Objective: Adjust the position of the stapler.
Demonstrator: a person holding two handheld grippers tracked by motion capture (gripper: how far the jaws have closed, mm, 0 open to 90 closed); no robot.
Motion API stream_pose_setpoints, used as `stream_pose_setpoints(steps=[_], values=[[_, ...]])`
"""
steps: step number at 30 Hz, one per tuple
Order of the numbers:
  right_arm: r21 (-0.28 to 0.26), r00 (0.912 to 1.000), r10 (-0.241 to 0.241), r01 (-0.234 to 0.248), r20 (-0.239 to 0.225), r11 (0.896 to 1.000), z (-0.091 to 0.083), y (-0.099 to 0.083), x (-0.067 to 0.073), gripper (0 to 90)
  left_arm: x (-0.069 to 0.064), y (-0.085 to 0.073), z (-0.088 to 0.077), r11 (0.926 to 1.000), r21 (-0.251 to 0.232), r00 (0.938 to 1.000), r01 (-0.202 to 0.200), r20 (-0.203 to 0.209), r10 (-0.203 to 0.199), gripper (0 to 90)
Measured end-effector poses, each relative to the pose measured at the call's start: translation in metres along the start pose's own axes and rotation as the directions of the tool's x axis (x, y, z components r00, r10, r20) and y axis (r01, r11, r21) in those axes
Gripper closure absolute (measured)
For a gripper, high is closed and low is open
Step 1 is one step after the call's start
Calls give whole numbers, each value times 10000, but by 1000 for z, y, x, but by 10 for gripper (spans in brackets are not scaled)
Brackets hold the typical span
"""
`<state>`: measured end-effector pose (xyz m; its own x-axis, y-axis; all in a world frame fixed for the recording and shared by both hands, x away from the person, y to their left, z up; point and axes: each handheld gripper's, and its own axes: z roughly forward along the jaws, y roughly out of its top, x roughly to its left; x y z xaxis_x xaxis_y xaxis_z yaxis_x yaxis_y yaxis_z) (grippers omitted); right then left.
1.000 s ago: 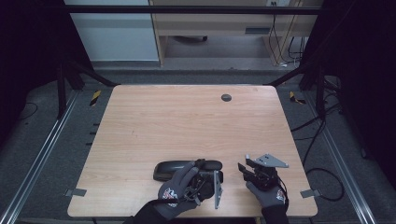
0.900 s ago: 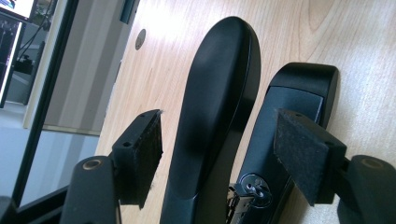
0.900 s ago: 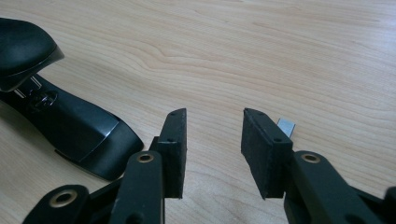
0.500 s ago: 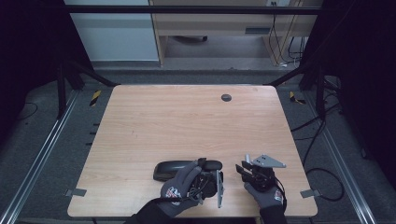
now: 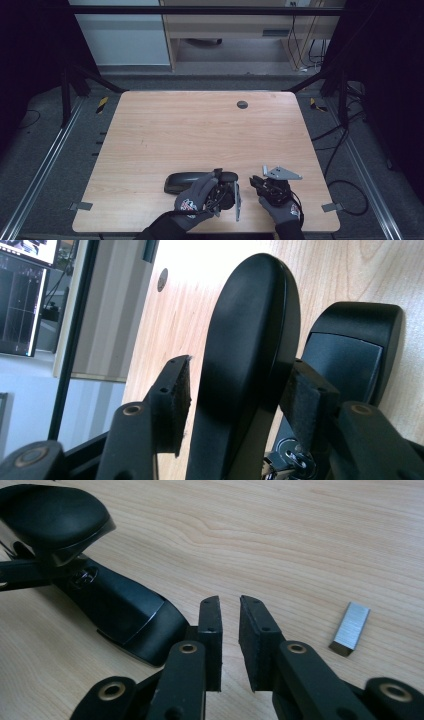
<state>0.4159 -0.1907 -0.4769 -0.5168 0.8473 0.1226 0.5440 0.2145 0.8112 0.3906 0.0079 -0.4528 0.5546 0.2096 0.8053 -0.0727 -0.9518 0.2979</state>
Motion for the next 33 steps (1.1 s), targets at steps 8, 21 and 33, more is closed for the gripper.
stream_pose_setpoints(steps=[8, 21, 33], values=[[139, 9991, -66, 72, -410, 9999, 6, 0, 8, 854, -3, 2, 1, 9997, 71, 9997, -231, -123, 232, 534], [200, 9951, -58, 78, -986, 9998, 18, 1, 21, 881, -5, 3, 2, 9988, 75, 9983, -477, -321, 479, 552], [378, 9933, 62, -18, -1155, 9993, 25, 0, 25, 887, -7, 2, 2, 9992, 136, 9984, -385, -415, 390, 558]])
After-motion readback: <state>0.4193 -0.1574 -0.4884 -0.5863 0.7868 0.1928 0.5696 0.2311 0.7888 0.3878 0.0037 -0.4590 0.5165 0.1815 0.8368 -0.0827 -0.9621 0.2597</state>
